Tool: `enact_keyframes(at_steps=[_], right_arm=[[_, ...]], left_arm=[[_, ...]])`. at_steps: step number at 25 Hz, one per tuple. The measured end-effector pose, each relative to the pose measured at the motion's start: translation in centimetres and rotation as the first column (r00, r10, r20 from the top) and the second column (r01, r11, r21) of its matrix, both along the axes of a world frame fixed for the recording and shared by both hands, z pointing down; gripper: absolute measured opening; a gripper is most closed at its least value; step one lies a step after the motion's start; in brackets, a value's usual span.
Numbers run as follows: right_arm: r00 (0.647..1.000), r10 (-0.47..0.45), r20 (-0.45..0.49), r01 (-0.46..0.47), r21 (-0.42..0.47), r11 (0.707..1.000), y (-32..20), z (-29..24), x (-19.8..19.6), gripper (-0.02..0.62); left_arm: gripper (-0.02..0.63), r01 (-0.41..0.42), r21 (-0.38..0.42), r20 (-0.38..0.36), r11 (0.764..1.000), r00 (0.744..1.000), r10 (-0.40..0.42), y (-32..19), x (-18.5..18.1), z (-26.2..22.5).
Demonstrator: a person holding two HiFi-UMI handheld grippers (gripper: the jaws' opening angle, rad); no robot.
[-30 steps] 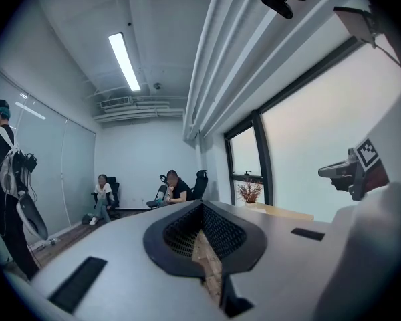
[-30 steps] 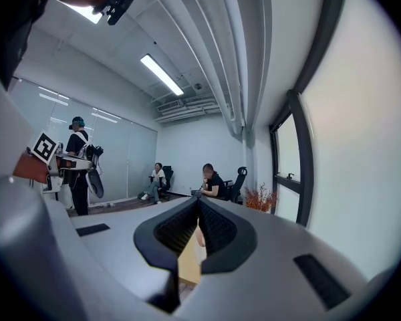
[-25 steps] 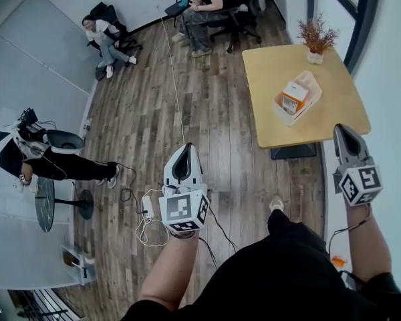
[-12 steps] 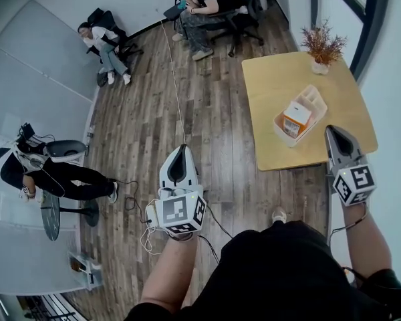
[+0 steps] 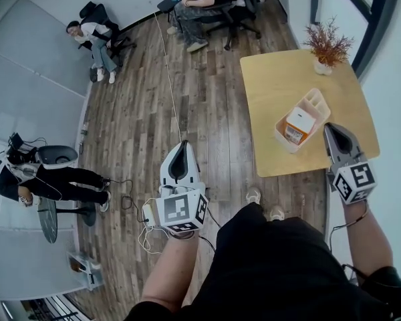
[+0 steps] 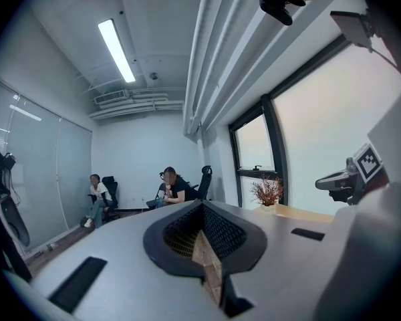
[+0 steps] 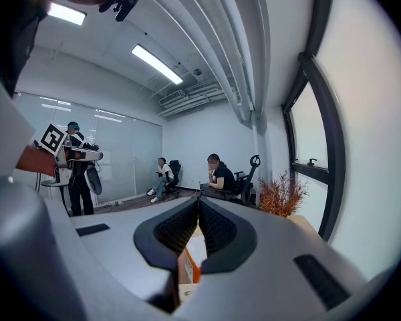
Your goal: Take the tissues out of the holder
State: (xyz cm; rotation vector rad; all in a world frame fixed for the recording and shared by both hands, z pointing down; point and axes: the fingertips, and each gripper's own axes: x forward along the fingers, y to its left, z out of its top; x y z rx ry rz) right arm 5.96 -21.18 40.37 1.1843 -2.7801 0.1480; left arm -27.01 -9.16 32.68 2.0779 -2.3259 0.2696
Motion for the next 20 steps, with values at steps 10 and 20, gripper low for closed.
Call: enact_keyframes(at_steps=[10,20], right_arm=[[0.992,0.1,-0.08,-0.101,-0.01,0.995,-3.7,2.0,-0.5,0.006],[0.954,0.275,-0.119,-0.284,-0.06,0.957,-5.9,2.9,0.5,0.006]], left_arm=[[0.005,-0.202,0.005,0.073,0.979,0.977,0.201,-10.1,0.6,1.0],[0.005,-0.393,-0.027,0.021,0.919,0.919,0.394,-18.8,1.8,4.2]])
